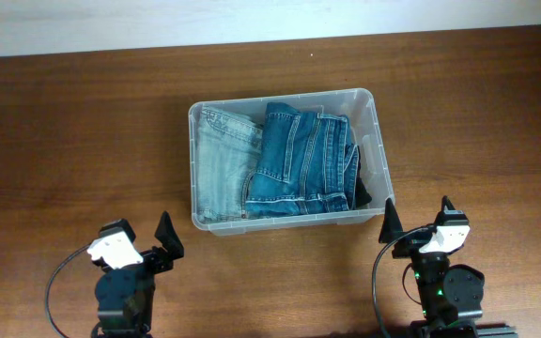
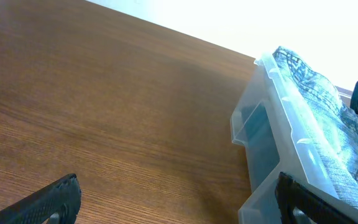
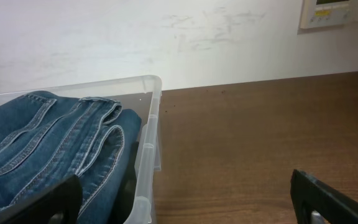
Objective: Pack container
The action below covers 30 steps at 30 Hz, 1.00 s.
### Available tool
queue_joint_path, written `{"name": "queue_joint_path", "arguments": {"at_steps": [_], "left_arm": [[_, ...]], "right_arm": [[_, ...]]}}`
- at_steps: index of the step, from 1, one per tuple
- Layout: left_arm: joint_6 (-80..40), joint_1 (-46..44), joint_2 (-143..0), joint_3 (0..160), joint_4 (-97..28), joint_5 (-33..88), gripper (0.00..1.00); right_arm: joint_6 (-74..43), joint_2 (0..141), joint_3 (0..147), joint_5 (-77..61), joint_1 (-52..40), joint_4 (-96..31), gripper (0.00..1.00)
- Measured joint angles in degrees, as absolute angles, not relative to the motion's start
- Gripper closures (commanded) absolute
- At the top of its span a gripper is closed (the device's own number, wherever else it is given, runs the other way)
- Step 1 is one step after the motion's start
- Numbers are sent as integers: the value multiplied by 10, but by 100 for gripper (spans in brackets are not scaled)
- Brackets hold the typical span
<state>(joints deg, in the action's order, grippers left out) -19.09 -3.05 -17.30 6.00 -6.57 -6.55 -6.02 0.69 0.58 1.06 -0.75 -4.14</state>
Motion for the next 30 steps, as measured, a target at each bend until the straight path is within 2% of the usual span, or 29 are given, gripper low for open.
{"name": "queue_joint_path", "arguments": {"at_steps": [13, 30], "left_arm": [[-170, -27, -103, 19, -64, -60, 1], [34, -27, -11, 19, -63, -53, 1]], "right_arm": [[-60, 7, 6, 11, -8, -41, 1], [-60, 7, 6, 11, -8, -41, 1]]}}
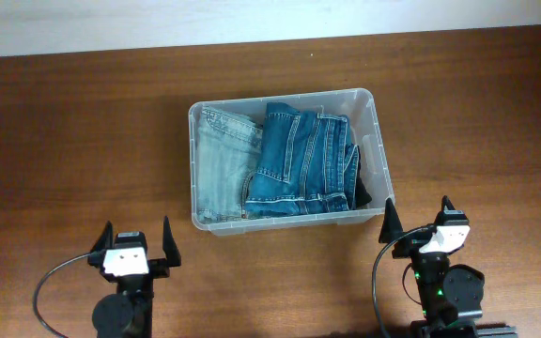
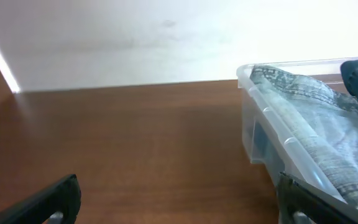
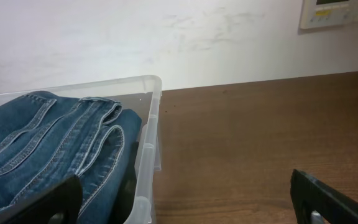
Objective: Pack container
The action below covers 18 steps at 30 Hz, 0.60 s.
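Note:
A clear plastic container stands in the middle of the wooden table. Inside lie pale washed jeans on the left and darker blue jeans on the right, both folded. My left gripper rests open near the table's front edge, left of the container's front corner. My right gripper is open at the front right, just past the container's right corner. The left wrist view has the pale jeans over the container rim; the right wrist view has the dark jeans beside the rim.
Bare brown tabletop surrounds the container on all sides. A pale wall runs behind the table, with a white wall panel at the upper right in the right wrist view.
My left gripper has turned from a tilt toward the container to facing straight back, and its view has levelled. The right gripper and the jeans have not moved.

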### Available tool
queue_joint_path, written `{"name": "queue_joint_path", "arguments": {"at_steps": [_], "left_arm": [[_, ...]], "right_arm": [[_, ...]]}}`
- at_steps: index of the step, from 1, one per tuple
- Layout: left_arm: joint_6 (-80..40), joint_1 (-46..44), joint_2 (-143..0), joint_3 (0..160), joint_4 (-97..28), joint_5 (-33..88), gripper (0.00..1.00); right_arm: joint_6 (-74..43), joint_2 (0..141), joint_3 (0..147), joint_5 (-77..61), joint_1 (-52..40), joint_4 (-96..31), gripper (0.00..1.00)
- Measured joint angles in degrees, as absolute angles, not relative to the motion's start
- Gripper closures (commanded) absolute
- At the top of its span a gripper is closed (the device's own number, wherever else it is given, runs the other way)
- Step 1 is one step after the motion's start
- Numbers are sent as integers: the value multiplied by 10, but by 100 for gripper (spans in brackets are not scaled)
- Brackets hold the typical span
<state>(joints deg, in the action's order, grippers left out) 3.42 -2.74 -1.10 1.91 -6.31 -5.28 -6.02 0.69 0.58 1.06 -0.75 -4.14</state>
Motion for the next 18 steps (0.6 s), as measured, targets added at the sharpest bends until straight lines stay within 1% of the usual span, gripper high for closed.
{"name": "queue_joint_path", "arguments": {"at_steps": [6, 18], "left_arm": [[65, -27, -9, 19, -63, -46, 1], [76, -27, -9, 19, -63, -44, 1]], "right_arm": [[-60, 7, 6, 11, -8, -41, 1], [-60, 7, 6, 10, -8, -41, 1]]}}
